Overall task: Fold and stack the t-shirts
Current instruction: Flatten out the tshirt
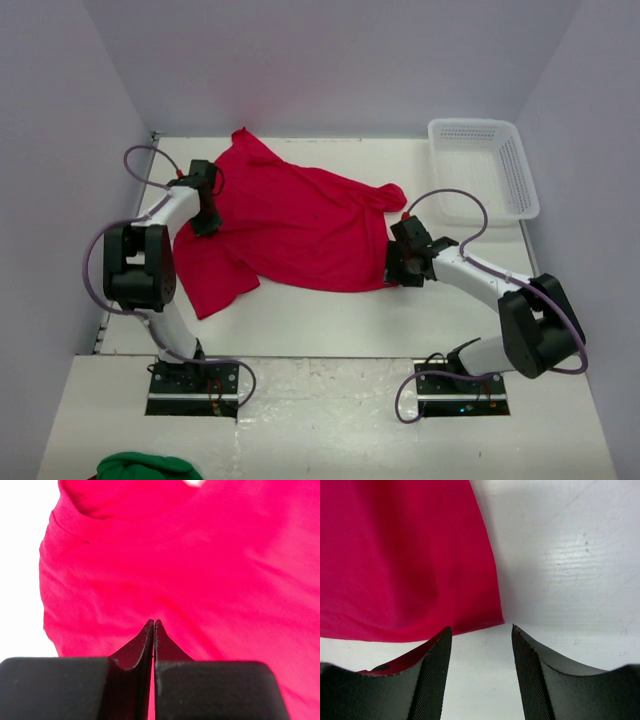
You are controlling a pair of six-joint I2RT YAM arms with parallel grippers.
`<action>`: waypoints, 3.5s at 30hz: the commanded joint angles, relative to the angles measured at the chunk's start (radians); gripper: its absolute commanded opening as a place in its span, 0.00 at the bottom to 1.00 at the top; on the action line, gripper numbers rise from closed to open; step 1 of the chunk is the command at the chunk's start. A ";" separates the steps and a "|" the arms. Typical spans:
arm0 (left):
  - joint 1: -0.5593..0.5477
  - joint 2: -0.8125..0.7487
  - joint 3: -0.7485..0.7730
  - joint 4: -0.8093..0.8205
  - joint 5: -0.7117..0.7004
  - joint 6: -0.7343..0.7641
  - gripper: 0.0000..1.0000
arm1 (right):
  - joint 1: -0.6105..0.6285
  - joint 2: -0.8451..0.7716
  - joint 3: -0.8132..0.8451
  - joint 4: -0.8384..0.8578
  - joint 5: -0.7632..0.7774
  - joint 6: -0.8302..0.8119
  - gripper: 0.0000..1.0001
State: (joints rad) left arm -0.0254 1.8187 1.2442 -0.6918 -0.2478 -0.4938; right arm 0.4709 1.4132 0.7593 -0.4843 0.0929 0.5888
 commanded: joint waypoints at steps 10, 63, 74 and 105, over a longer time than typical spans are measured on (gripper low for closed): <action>-0.146 -0.176 -0.052 -0.003 -0.125 0.012 0.00 | -0.003 -0.016 -0.012 0.055 -0.045 0.049 0.51; -0.238 -0.263 -0.118 0.025 -0.077 0.043 0.00 | -0.003 0.571 0.824 -0.192 0.036 -0.165 0.37; -0.240 -0.263 -0.117 0.031 -0.065 0.044 0.00 | -0.015 0.371 0.543 -0.126 0.054 -0.120 0.39; -0.240 -0.297 -0.134 0.026 -0.059 0.057 0.00 | -0.023 0.405 0.426 0.019 -0.087 -0.046 0.45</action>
State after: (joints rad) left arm -0.2584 1.5585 1.0912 -0.6720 -0.3027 -0.4522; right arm 0.4511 1.8172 1.1889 -0.4995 0.0303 0.5201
